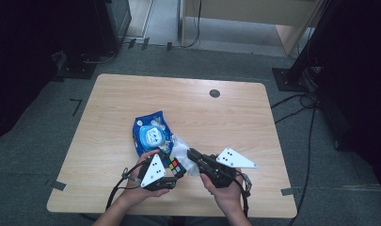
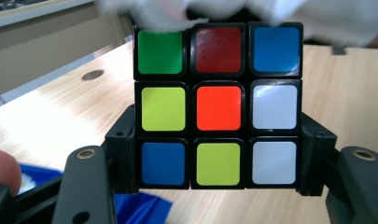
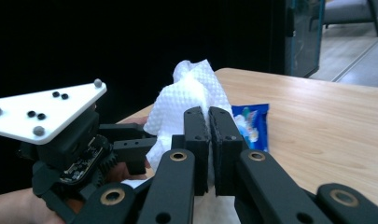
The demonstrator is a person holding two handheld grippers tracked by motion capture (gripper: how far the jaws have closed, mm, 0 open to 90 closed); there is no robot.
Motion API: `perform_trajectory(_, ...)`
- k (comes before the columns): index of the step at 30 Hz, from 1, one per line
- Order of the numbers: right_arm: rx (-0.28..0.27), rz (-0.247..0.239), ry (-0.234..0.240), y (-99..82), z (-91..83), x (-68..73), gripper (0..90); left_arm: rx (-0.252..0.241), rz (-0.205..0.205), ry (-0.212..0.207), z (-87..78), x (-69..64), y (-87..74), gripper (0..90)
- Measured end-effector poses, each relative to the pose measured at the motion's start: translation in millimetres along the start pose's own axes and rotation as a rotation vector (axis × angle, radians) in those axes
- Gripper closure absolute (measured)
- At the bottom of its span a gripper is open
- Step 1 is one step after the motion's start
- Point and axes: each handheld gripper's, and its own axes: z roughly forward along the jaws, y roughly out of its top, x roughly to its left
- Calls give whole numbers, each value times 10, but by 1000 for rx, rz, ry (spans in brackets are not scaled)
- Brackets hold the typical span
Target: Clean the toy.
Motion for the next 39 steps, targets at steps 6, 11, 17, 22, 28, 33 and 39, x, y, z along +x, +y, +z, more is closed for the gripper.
perform_trajectory(6,27,2,-29,-73,83,-21,872,-14,16,8,-25,-34,37,342)
perform_trajectory(11,47,3,-102,-128,82,-130,873,-21,-1,29,-67,26,48,342)
perform_trajectory(17,54,3,-97,-133,55,-113,874,-30,-31,38,-98,102,41,342)
perform_trajectory(22,42,-26,-51,-115,55,3,874,-9,-27,31,-69,84,26,342)
perform_trajectory(28,24,-42,-23,-85,84,102,870,4,-14,15,-26,12,32,342)
perform_trajectory(33,26,-25,-65,-116,93,-5,867,1,-7,14,-25,-6,52,342)
perform_trajectory(39,42,0,-106,-165,71,-124,868,-14,-33,27,-68,70,52,342)
